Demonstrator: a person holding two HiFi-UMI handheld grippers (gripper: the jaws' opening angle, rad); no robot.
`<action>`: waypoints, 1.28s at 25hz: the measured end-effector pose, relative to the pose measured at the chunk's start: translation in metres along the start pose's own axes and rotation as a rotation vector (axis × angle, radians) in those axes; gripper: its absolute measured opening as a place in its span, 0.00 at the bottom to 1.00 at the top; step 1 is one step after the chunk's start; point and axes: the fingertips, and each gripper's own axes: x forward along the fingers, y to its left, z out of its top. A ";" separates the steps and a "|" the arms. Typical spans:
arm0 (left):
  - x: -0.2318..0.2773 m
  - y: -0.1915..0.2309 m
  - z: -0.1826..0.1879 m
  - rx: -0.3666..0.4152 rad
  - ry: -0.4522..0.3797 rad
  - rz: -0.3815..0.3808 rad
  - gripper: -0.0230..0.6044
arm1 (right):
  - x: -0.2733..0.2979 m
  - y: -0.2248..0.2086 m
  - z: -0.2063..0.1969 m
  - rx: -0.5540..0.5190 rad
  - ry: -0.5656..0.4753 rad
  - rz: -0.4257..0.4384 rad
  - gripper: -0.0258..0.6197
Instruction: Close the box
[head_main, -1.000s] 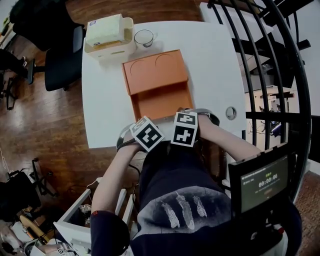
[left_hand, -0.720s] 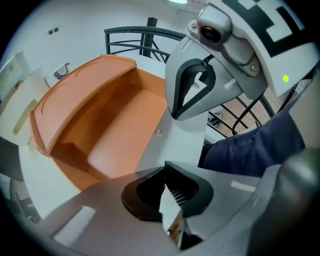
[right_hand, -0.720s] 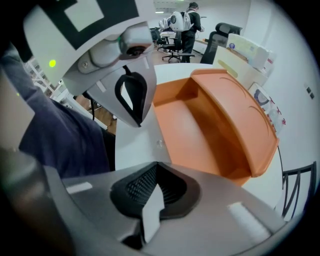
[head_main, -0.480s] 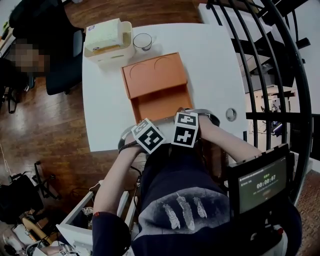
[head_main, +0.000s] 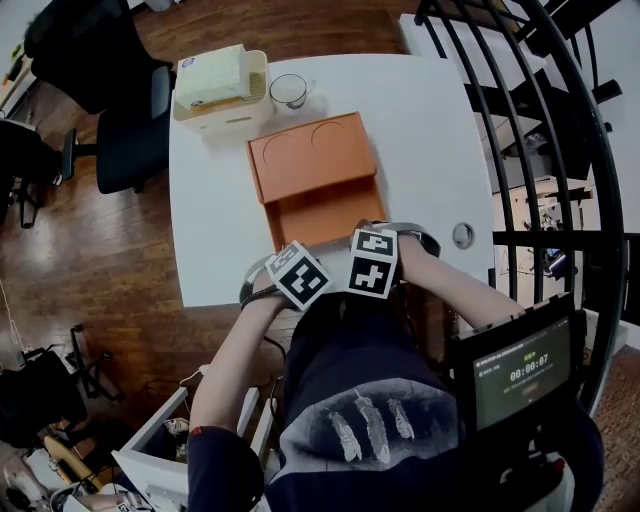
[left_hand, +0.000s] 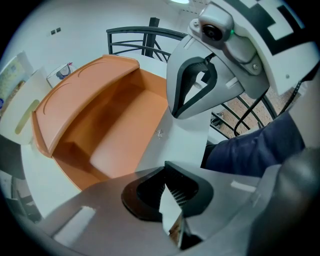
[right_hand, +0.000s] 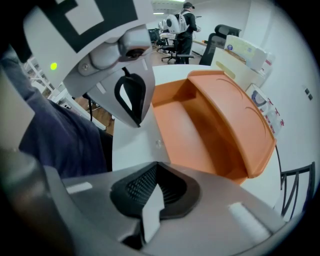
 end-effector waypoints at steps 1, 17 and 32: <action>0.000 0.000 0.000 0.000 0.002 0.001 0.06 | 0.000 0.000 0.000 0.000 0.000 -0.002 0.05; -0.003 0.006 0.001 0.010 0.018 0.004 0.06 | -0.001 -0.007 0.000 0.013 -0.008 -0.013 0.05; -0.003 0.007 0.003 0.013 0.034 -0.005 0.06 | -0.001 -0.008 0.002 0.009 -0.017 0.006 0.05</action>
